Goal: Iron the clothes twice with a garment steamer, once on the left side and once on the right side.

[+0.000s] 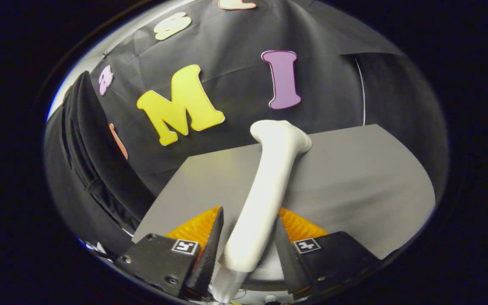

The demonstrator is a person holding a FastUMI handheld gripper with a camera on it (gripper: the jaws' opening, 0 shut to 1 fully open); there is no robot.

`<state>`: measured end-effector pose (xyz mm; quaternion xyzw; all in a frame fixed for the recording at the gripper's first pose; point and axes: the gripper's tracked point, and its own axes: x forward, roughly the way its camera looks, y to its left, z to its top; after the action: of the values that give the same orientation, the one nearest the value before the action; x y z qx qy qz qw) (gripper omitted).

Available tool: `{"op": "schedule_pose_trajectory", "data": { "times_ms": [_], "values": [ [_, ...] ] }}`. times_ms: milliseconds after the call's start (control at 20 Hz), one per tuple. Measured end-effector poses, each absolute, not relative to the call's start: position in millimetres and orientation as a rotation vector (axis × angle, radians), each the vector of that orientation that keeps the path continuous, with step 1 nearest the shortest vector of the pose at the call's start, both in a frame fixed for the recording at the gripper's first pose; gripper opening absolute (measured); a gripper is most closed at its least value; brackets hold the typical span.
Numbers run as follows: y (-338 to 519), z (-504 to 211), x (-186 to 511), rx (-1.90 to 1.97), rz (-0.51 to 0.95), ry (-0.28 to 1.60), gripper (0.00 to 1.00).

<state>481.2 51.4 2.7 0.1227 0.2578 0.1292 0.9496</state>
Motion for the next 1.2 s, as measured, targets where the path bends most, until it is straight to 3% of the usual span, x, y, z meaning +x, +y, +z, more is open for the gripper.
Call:
{"op": "schedule_pose_trajectory", "data": {
  "times_ms": [200,400,800,1200],
  "values": [
    [51,9,477,0.36,0.29,0.534,0.5],
    [46,15,460,0.325,0.273,0.473,0.41],
    [84,88,384,0.342,0.312,0.315,0.38],
    [192,178,290,0.383,0.43,0.149,0.37]
  ]
}}
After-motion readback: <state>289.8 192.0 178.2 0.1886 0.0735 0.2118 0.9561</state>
